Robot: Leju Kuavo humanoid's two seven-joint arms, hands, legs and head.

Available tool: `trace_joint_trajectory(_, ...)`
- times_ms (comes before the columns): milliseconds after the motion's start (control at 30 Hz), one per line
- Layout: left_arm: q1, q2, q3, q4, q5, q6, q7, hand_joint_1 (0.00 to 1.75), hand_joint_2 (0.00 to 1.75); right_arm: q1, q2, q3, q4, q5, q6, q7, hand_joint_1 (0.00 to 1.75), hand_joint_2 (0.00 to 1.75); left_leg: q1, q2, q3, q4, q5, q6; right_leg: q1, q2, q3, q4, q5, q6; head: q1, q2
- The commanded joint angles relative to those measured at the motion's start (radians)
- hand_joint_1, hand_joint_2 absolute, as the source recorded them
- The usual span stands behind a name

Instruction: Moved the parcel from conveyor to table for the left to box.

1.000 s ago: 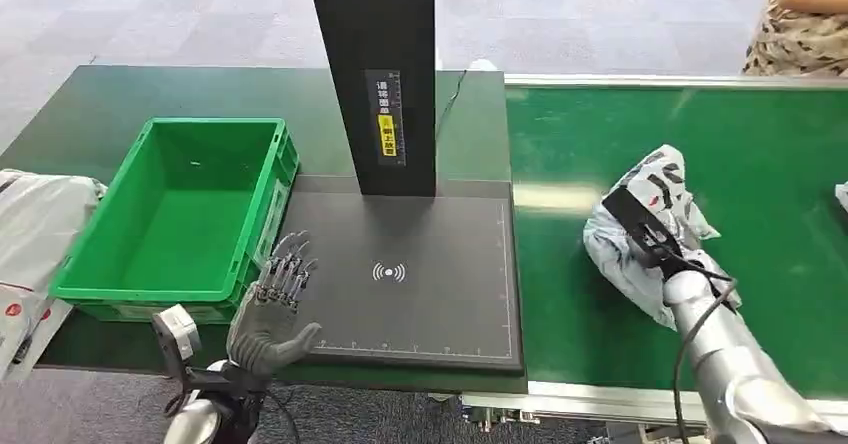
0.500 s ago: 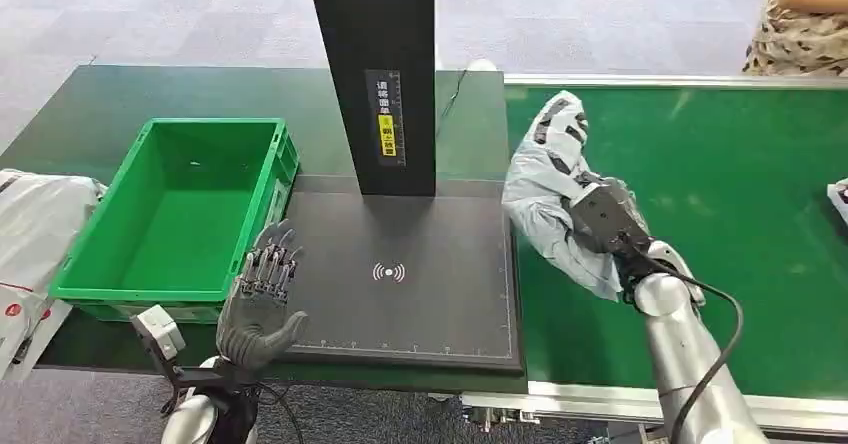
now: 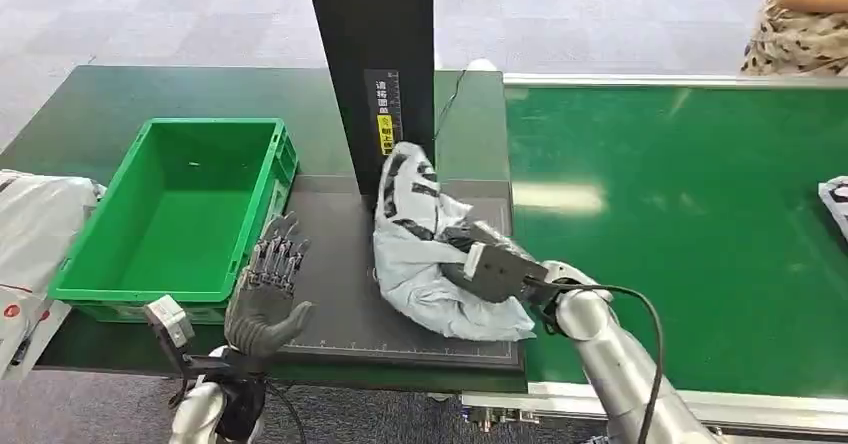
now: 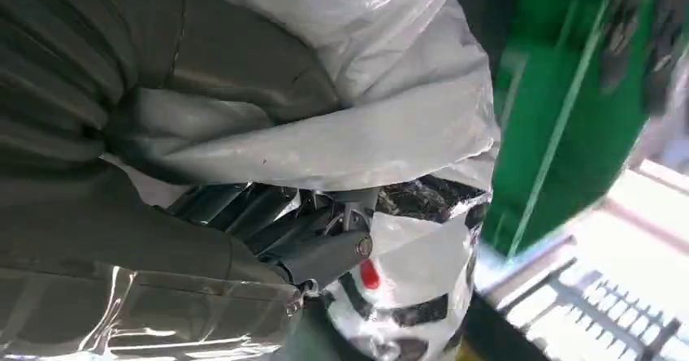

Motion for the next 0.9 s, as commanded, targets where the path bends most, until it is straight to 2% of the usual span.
trace_joint_trajectory(33, -0.019, 0.034, -0.029, 0.065, 0.004, 0.007, 0.009, 0.0, 1.75, -0.103, 0.008, 0.229, 0.15, -0.03, 0.013, -0.009, 1.75, 1.75, 0.0, 0.001, 0.002, -0.001, 0.0, 0.0, 0.0, 0.0, 0.002, -0.001, 0.0, 0.0, 0.0, 0.0)
trace_joint_trajectory(133, -0.017, 0.036, -0.026, 0.06, -0.001, 0.006, 0.015, 0.0, 1.75, -0.101, 0.0, 0.235, 0.167, -0.026, -0.016, -0.015, 1.75, 1.75, 0.0, 0.001, 0.002, -0.001, 0.0, 0.0, 0.0, 0.0, 0.002, -0.001, 0.0, 0.0, 0.0, 0.0)
trace_joint_trajectory(167, -0.014, 0.036, -0.023, 0.058, -0.003, 0.005, 0.017, 0.0, 1.75, -0.103, -0.003, 0.231, 0.167, -0.003, -0.07, -0.021, 1.75, 1.75, 0.0, 0.001, 0.005, -0.003, 0.0, 0.0, 0.0, 0.001, 0.006, -0.003, 0.0, 0.0, 0.0, 0.0)
trace_joint_trajectory(200, -0.009, 0.038, -0.021, 0.053, -0.005, 0.006, 0.018, 0.0, 1.75, -0.105, -0.003, 0.223, 0.165, 0.014, -0.109, -0.021, 1.5, 1.75, 0.0, 0.0, 0.003, -0.002, 0.0, 0.0, 0.0, 0.0, 0.003, -0.002, 0.0, 0.0, 0.0, 0.0)
trace_joint_trajectory(233, -0.002, 0.04, -0.019, 0.045, -0.005, 0.007, 0.018, 0.0, 1.75, -0.107, -0.002, 0.208, 0.16, 0.02, -0.138, -0.017, 0.07, 1.75, -0.001, 0.0, 0.001, -0.001, 0.0, 0.0, 0.0, 0.0, 0.002, -0.001, 0.0, 0.0, 0.0, 0.0)
trace_joint_trajectory(267, 0.008, 0.043, -0.014, 0.037, -0.009, 0.012, 0.017, 0.0, 1.75, -0.11, -0.003, 0.184, 0.152, 0.024, -0.166, -0.008, 0.0, 1.75, -0.001, 0.0, 0.004, -0.002, 0.0, 0.0, 0.0, 0.0, 0.004, -0.002, 0.0, 0.0, 0.0, 0.0)
trace_joint_trajectory(467, 0.031, 0.054, -0.001, 0.007, -0.052, 0.029, 0.018, 0.0, 1.75, -0.067, -0.022, 0.03, 0.068, 0.027, -0.242, 0.011, 0.0, 1.75, 0.0, -0.001, 0.003, -0.002, 0.0, 0.0, 0.0, -0.001, 0.004, -0.003, 0.0, 0.0, 0.0, 0.0)
trace_joint_trajectory(700, 0.075, 0.047, 0.017, -0.034, -0.072, 0.04, 0.012, 0.0, 1.75, 0.021, -0.023, -0.119, -0.067, -0.053, -0.267, -0.064, 0.0, 1.75, 0.0, -0.002, 0.002, -0.001, 0.0, 0.0, 0.0, -0.002, 0.003, -0.002, -0.001, 0.0, 0.0, 0.0)
trace_joint_trajectory(900, 0.07, 0.045, 0.014, -0.037, -0.109, 0.07, -0.001, 0.0, 1.75, 0.087, -0.002, -0.235, -0.163, -0.17, -0.241, -0.139, 0.0, 1.75, 0.0, -0.003, 0.001, -0.001, 0.0, 0.0, 0.0, -0.003, 0.002, -0.002, -0.001, 0.0, 0.0, 0.0)
